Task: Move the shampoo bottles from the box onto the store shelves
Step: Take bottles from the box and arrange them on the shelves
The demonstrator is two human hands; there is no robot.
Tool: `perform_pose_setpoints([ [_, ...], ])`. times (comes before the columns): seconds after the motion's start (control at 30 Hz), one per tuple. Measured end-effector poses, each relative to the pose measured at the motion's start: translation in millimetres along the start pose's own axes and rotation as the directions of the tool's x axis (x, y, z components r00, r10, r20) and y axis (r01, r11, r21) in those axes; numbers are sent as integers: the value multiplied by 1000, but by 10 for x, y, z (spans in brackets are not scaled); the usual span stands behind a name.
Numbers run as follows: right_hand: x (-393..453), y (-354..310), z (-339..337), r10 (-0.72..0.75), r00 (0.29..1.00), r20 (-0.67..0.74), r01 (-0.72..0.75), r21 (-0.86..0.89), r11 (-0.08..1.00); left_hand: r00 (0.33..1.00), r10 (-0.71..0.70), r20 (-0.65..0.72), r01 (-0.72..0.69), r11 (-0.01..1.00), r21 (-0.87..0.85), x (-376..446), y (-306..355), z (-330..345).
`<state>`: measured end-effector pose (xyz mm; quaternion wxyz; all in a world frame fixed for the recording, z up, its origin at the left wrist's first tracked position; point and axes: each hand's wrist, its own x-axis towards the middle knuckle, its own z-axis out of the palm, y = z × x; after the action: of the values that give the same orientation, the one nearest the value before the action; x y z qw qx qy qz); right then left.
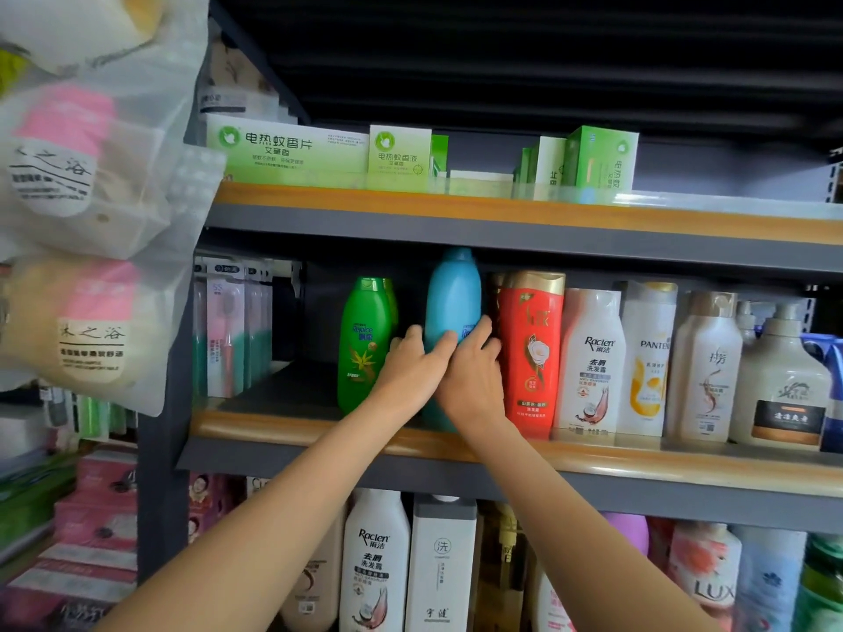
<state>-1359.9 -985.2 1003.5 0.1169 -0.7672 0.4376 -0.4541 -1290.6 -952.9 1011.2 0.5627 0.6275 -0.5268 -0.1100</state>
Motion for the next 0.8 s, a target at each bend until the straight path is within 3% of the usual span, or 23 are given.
perform_pose_setpoints([
  [0.1,-91,-77,8,-56,998,14,56,-48,997,1000,18,10,-17,997,-72,-67,75,-121],
  [0.3,-304,-241,46,-140,990,4,139,-94,986,994,84,75,-79,995,-59,-105,2,-491],
  [0.6,-375,-369,189,-185,983,-3,184,-104,977,985,171,7,-170,971,166,-74,-106,-707],
  [0.8,-223,-175,-24,-187,974,126,185,26,982,973,226,-35,-215,956,198,-17,-184,-693],
])
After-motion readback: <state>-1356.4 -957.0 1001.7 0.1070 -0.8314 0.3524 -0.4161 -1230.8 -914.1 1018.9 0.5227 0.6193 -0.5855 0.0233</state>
